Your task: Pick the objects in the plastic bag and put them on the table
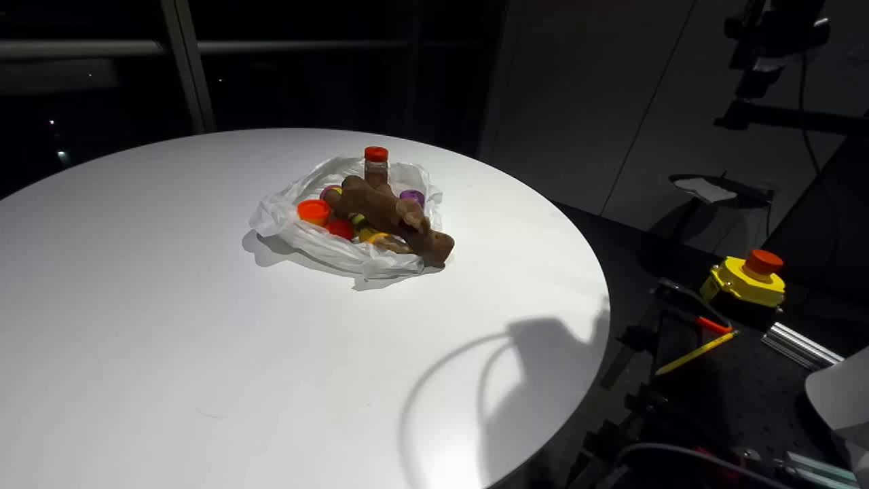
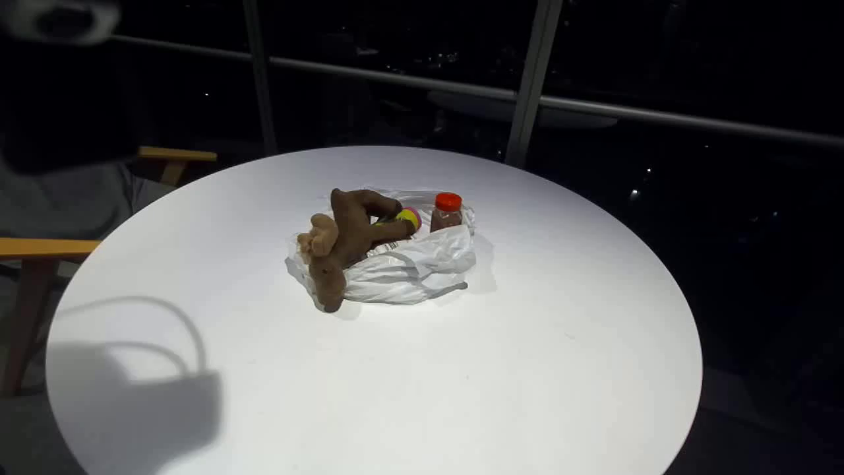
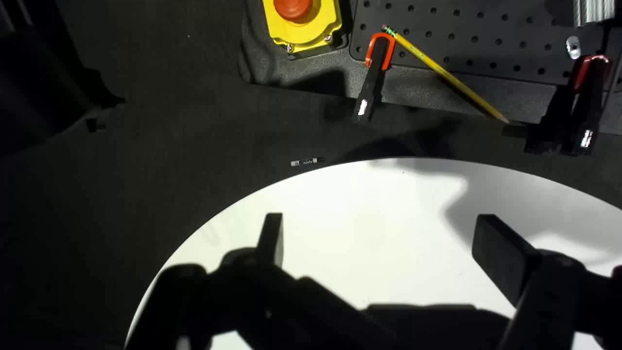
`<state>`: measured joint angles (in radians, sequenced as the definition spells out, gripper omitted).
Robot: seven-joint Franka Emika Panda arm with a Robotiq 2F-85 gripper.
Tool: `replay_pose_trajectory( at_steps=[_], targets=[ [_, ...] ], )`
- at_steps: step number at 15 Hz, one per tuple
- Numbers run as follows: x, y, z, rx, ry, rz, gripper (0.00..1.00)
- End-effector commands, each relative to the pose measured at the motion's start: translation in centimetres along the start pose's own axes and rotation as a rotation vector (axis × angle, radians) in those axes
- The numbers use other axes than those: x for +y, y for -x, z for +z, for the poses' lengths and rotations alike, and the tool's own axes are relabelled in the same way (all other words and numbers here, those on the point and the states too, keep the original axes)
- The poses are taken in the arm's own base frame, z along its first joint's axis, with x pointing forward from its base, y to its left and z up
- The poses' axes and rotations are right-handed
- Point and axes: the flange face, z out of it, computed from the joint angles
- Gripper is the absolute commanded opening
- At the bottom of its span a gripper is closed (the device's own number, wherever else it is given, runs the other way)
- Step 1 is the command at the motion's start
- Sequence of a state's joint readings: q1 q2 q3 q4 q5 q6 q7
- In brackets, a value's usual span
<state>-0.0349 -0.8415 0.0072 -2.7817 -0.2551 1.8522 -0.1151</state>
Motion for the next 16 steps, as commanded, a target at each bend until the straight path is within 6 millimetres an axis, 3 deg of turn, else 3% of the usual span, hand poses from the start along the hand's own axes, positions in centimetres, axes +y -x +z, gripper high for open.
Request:
replay_pose_trajectory(
  at_steps=[1, 13, 16],
  targets=[
    [0.0, 0.0, -0.1, 0.000, 0.000, 0.000, 1.00],
    [0.0, 0.0, -0.1, 0.000, 0.000, 0.000, 1.00],
    [-2.5, -3.1, 0.2, -0.030, 0.024, -0.034, 1.00]
  ],
)
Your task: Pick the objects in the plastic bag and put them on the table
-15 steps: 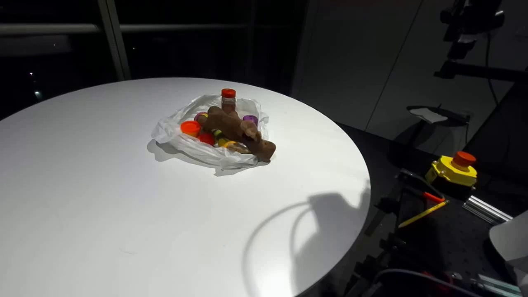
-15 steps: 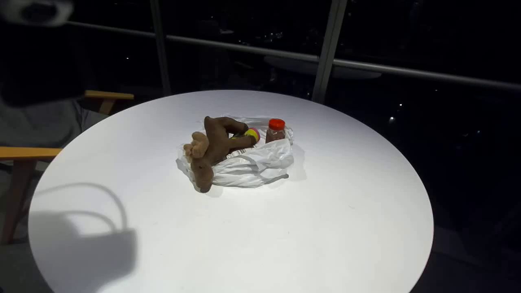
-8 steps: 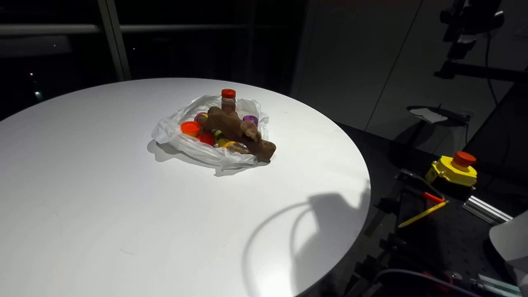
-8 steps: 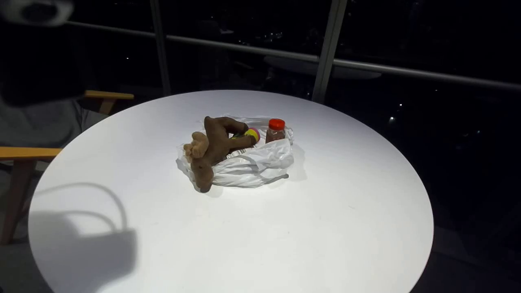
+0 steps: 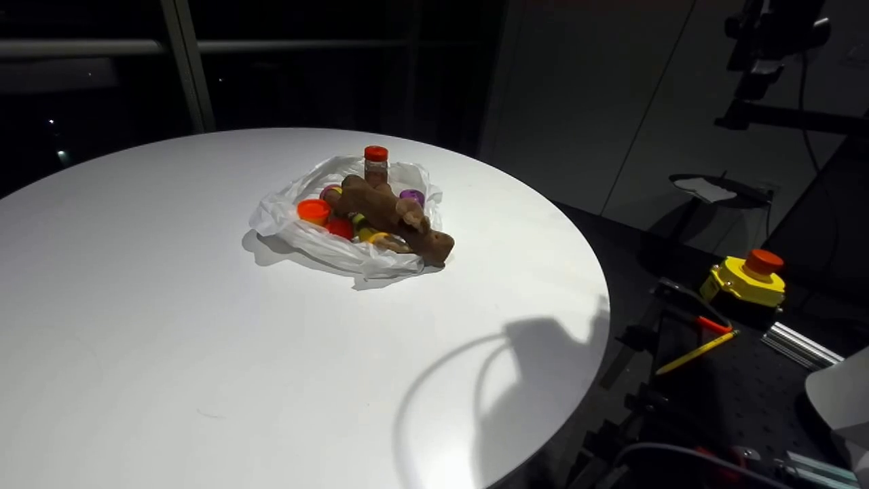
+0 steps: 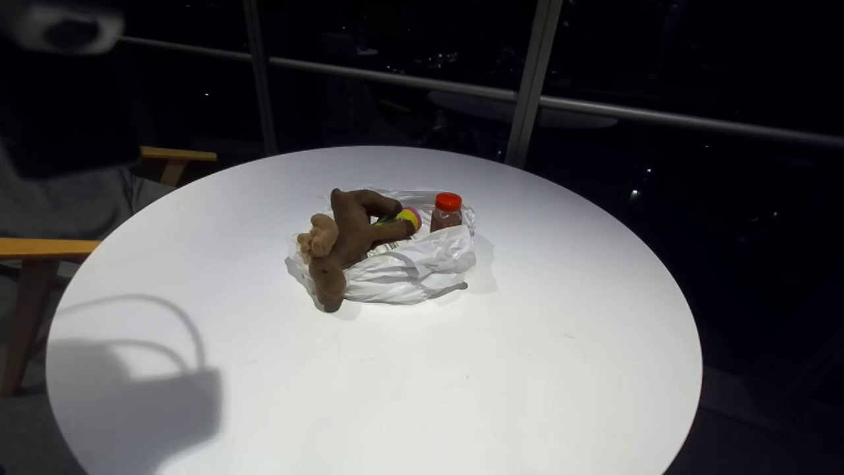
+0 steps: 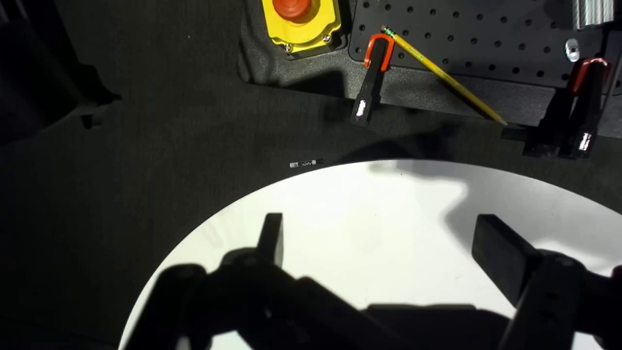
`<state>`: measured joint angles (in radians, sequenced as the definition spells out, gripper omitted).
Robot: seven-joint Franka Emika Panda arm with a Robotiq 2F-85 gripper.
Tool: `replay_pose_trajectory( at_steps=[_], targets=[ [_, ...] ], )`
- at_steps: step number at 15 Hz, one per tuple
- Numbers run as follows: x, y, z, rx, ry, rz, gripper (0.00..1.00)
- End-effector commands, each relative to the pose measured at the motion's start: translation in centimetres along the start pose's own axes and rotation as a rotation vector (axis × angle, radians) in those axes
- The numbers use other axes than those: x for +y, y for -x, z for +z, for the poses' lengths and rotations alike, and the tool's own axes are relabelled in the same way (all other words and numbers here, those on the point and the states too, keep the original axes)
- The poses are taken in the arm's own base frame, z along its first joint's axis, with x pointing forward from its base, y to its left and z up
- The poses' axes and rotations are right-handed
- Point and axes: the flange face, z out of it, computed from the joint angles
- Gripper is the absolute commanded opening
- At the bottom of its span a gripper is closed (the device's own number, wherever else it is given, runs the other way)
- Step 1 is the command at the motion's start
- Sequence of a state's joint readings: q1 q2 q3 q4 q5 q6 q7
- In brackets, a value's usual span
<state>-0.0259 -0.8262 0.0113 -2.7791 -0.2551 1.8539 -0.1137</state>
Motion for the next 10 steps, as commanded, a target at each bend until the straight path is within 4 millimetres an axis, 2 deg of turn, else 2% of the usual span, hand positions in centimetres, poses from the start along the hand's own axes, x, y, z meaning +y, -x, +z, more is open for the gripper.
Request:
replay_pose_trajectory(
  at_steps=[1, 5, 10],
  targets=[
    [-2.8, -3.7, 0.2, -0.020, 0.032, -0.033, 1.00],
    [-7.4, -10.3, 1.1, 0.042, 0.032, -0.068, 1.00],
    [-10.8, -18.9, 4.5, 0.223, -0.042, 0.068, 1.00]
  ],
)
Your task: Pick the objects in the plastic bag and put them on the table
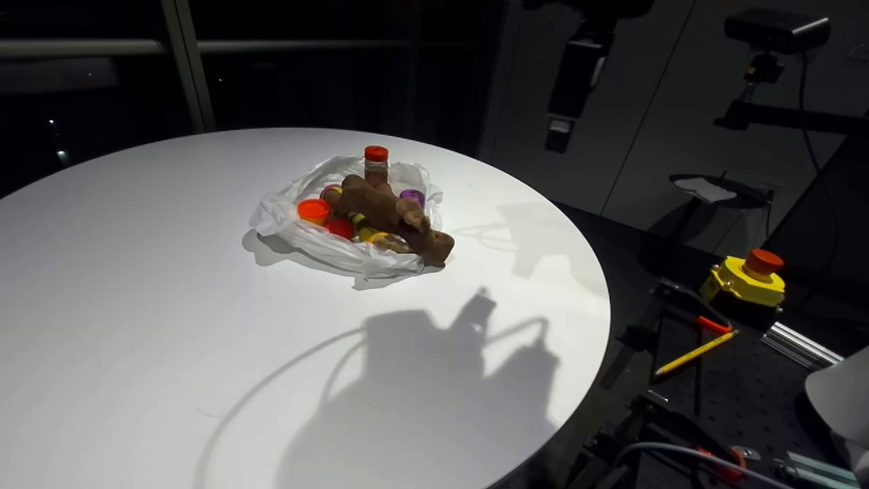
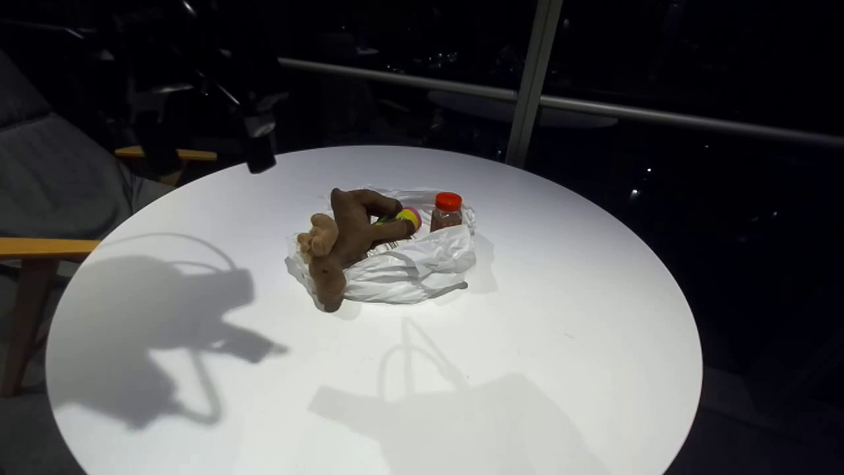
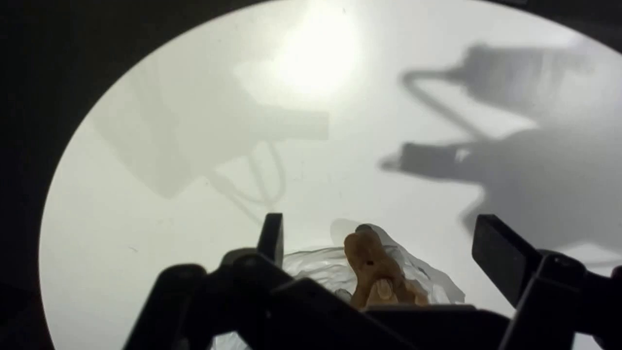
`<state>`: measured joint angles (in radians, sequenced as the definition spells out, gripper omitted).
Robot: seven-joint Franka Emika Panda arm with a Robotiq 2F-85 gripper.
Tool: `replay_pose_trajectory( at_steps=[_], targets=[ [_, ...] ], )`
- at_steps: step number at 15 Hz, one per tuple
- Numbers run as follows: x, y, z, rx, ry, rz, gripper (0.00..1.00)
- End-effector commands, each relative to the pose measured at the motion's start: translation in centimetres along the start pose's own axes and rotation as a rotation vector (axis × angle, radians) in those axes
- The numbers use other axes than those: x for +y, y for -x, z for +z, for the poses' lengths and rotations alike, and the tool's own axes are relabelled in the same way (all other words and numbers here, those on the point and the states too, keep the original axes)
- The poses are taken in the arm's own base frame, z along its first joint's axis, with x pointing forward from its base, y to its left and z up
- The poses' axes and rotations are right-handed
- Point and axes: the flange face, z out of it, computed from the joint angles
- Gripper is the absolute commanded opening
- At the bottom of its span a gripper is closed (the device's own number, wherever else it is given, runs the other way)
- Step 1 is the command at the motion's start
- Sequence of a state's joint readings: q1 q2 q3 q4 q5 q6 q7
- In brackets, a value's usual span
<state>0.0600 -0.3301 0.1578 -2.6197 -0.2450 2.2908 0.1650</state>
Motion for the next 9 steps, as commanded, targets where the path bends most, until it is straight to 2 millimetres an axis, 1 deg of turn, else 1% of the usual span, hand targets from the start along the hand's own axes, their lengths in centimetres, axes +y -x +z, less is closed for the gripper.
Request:
replay_pose_trajectory(
  at_steps=[1, 4, 9],
  targets=[
    [-1.7, -6.7, 3.4, 0.105, -0.058, 0.107, 1.00],
    [-2.8, -11.1, 6.7, 0.195, -0.113, 0.168, 1.00],
    [-3.4, -17.1, 11.0, 0.258, -0.048, 0.186, 1.00]
  ],
)
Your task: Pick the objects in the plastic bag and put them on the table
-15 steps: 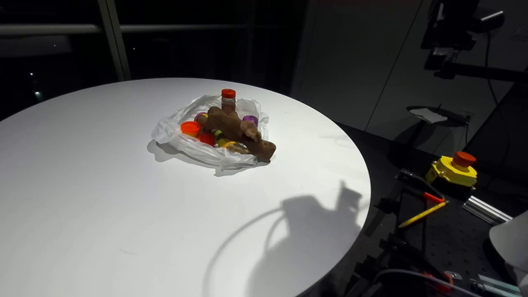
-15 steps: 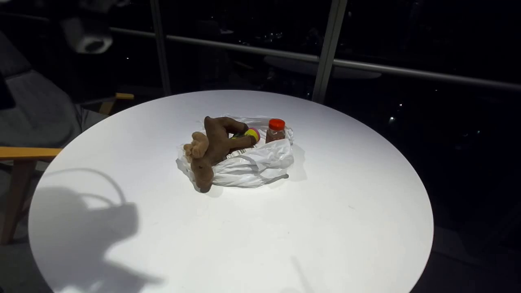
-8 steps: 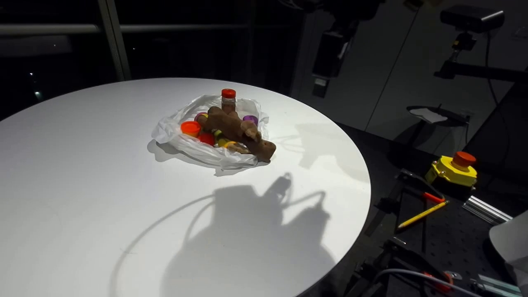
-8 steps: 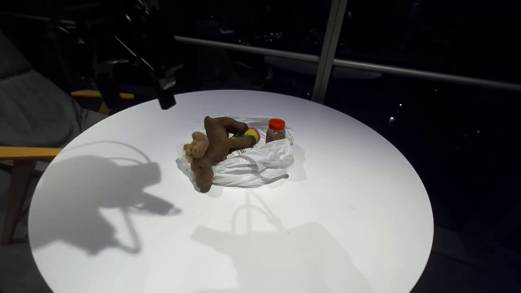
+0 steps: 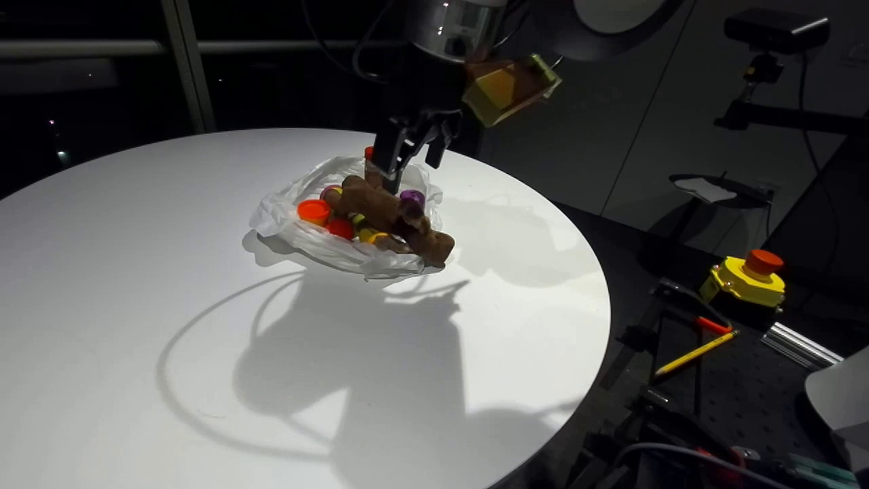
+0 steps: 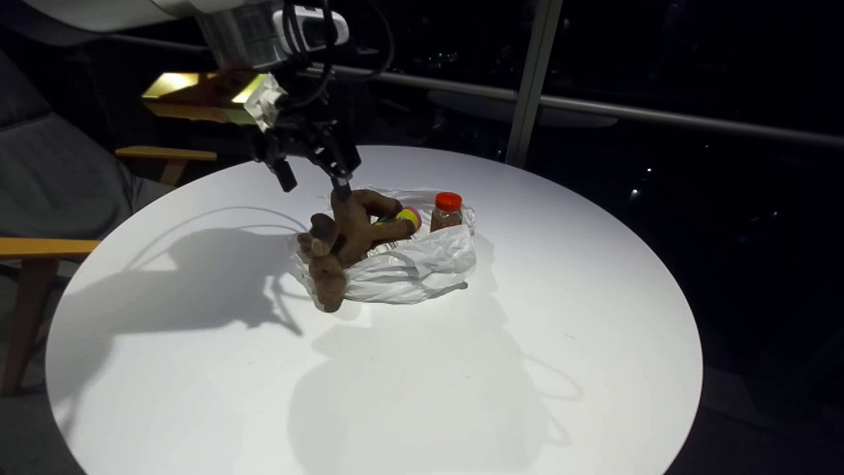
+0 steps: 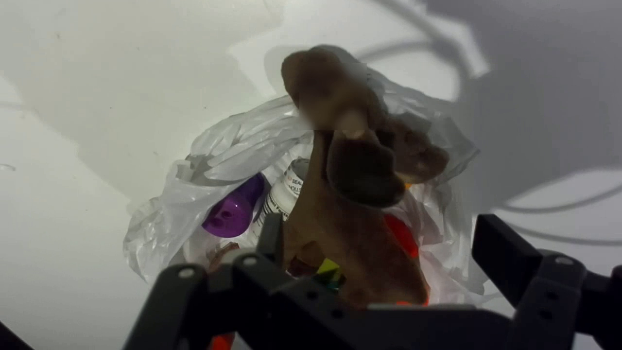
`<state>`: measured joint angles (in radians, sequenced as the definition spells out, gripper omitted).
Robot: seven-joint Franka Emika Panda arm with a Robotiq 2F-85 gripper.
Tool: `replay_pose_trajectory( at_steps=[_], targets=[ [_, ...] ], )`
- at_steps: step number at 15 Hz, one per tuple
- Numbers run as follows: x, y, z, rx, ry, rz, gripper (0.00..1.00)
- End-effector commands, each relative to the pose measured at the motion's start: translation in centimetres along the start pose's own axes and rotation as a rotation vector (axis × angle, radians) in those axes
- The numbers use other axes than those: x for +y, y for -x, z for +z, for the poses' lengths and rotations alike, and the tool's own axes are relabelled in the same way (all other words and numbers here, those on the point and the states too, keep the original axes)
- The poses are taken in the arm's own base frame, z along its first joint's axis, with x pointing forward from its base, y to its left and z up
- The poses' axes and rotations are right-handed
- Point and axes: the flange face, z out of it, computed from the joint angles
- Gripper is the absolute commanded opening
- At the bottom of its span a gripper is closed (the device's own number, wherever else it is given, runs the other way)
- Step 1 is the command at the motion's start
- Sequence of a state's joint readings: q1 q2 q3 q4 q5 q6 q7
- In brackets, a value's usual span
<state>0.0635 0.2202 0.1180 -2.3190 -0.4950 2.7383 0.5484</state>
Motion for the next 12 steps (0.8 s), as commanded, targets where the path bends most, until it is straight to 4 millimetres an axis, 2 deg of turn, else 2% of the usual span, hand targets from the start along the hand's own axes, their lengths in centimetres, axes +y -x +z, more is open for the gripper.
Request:
replay_pose_trajectory(
  at_steps=[1, 3, 6, 7, 8, 12],
  targets=[
    [-1.1, -4.1, 3.7, 0.037, 0.034, 0.011, 1.00],
    [-1.7, -5.4, 5.5, 0.027, 0.030, 0.013, 1.00],
    [-2.3, -6.6, 7.1, 0.016, 0.030, 0.017, 1.00],
    [-2.2, -6.8, 7.8, 0.015, 0.038, 0.027, 0.75],
    [-2.3, -7.1, 7.9, 0.019, 0.043, 0.036, 0.74],
    [-1.5, -7.5, 7.8, 0.030, 0.083, 0.063, 0.42]
  ],
)
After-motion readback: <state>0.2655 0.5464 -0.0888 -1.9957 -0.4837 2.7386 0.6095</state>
